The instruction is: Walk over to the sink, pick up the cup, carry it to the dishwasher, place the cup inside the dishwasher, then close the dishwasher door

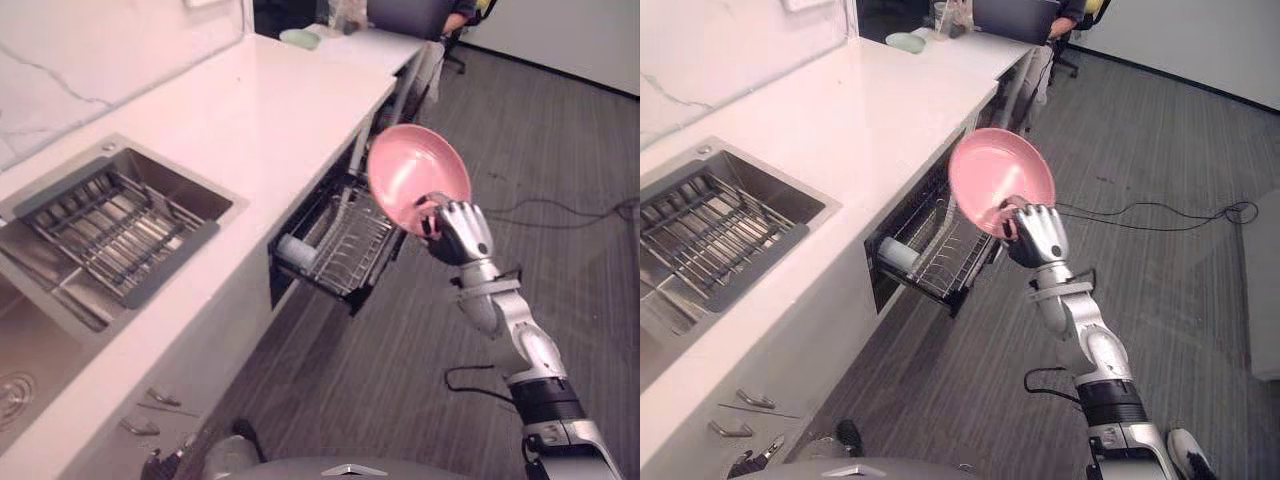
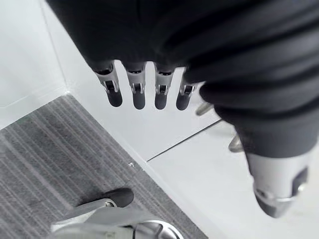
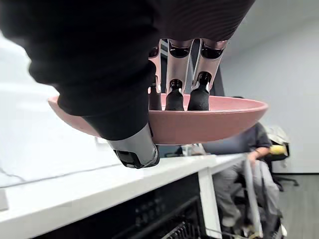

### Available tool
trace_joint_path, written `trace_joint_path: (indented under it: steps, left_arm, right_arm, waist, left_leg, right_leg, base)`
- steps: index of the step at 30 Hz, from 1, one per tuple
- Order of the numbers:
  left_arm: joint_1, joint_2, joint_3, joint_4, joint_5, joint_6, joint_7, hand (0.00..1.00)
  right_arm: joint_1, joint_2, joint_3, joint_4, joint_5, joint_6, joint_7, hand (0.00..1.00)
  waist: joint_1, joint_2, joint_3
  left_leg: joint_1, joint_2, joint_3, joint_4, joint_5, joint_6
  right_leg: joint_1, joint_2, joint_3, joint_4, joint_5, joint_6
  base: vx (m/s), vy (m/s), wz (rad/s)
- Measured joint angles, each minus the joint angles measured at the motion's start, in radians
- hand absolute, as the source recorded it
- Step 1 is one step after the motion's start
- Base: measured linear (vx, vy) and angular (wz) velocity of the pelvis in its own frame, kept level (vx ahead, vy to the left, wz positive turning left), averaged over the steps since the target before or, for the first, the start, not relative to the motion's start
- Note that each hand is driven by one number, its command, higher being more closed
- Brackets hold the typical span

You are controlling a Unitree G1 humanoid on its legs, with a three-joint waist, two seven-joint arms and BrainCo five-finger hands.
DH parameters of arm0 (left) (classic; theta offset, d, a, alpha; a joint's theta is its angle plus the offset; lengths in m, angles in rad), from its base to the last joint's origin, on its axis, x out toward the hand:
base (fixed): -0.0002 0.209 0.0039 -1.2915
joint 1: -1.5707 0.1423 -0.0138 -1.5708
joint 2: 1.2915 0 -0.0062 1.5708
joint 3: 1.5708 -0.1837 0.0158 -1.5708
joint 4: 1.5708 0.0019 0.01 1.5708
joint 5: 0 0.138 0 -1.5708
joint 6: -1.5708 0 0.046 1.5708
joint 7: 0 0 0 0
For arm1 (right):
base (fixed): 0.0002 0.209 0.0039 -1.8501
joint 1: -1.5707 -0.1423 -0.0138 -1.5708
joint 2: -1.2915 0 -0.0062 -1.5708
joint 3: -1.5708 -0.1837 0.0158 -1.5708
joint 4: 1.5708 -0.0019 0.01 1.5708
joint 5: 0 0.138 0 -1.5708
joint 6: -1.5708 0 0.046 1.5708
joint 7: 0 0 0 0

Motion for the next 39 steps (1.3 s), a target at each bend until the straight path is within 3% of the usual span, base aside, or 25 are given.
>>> trace_joint_path:
  steps: [4,8,9,13,17,24,31,36,38,39]
  left_arm:
    - [-0.002,0.002,0.004,-0.001,0.007,0.000,0.000,0.00]
    - [-0.005,0.005,0.006,-0.001,0.010,0.002,-0.002,0.00]
    - [-0.011,0.014,0.006,-0.002,0.007,0.002,-0.004,0.00]
    - [-0.049,0.042,0.005,-0.003,-0.004,0.002,-0.009,0.00]
    - [-0.126,0.050,0.000,-0.024,-0.047,-0.006,-0.022,0.00]
    - [-0.170,0.078,-0.048,-0.076,-0.145,-0.020,-0.045,0.00]
    - [-0.224,0.083,-0.130,-0.083,-0.209,0.007,-0.071,0.00]
    - [-0.244,0.074,-0.231,-0.083,-0.260,0.027,-0.097,0.00]
    - [-0.243,0.060,-0.273,-0.084,-0.278,0.034,-0.104,0.00]
    - [-0.241,0.057,-0.282,-0.083,-0.281,0.037,-0.110,0.00]
  right_arm:
    - [-0.001,0.001,0.003,0.045,0.018,0.014,0.000,1.00]
    - [-0.064,0.002,0.005,0.132,0.018,0.036,-0.001,1.00]
    - [-0.125,0.001,0.006,0.178,0.030,0.057,-0.001,1.00]
    - [-0.283,-0.010,0.033,0.284,0.059,0.101,-0.005,1.00]
    - [-0.460,-0.061,0.098,0.395,0.109,0.141,-0.008,1.00]
    - [-0.655,-0.120,0.219,0.513,0.189,0.167,0.000,1.00]
    - [-0.840,-0.236,0.290,0.619,0.282,0.184,0.045,1.00]
    - [-0.979,-0.290,0.336,0.670,0.319,0.197,0.083,1.00]
    - [-1.035,-0.316,0.357,0.698,0.342,0.205,0.117,1.00]
    - [-1.041,-0.318,0.357,0.702,0.363,0.209,0.131,1.00]
  waist:
    - [0.017,-0.010,0.017]
    - [0.027,0.026,0.047]
    - [0.030,0.039,0.065]
    - [0.036,0.040,0.130]
    - [0.052,0.050,0.199]
    - [0.062,0.080,0.286]
    - [0.068,0.139,0.344]
    - [0.085,0.204,0.375]
    - [0.089,0.251,0.395]
    - [0.091,0.259,0.393]
  left_leg:
    - [-0.025,-0.013,-0.043,-0.047,0.055,0.000]
    - [-0.087,0.000,-0.097,-0.048,0.079,-0.007]
    - [-0.126,0.007,-0.118,-0.047,0.092,-0.005]
    - [-0.190,0.009,-0.132,-0.047,0.109,0.012]
    - [-0.251,-0.007,-0.132,-0.041,0.122,0.034]
    - [-0.295,-0.025,-0.159,-0.040,0.129,0.049]
    - [-0.383,-0.040,-0.193,-0.040,0.135,0.055]
    - [-0.413,-0.058,-0.236,-0.040,0.140,0.058]
    - [-0.418,-0.071,-0.270,-0.040,0.142,0.055]
    - [-0.423,-0.074,-0.273,-0.040,0.142,0.055]
  right_leg:
    - [-0.009,0.011,-0.034,-0.013,-0.061,0.024]
    - [-0.061,0.021,-0.055,0.002,-0.076,0.012]
    - [-0.093,0.032,-0.055,-0.006,-0.062,0.002]
    - [-0.136,0.048,-0.054,-0.053,-0.003,-0.013]
    - [-0.176,0.048,-0.053,-0.098,0.050,-0.008]
    - [-0.225,0.034,-0.044,-0.108,0.074,0.009]
    - [-0.325,0.023,-0.024,-0.099,0.090,0.009]
    - [-0.378,-0.003,-0.001,-0.073,0.092,0.011]
    - [-0.393,-0.022,0.000,-0.047,0.082,0.017]
    - [-0.402,-0.028,0.003,-0.036,0.079,0.020]
  base:
    - [-0.13,-0.045,0.28]
    - [-0.17,0.028,0.21]
    - [-0.14,0.032,0.10]
    - [-0.07,0.054,0.02]
    - [0.00,0.064,0.00]
    - [0.02,0.031,-0.02]
    - [0.01,0.007,-0.06]
    - [0.04,0.033,-0.05]
    - [0.04,0.057,0.03]
    - [0.03,0.067,0.04]
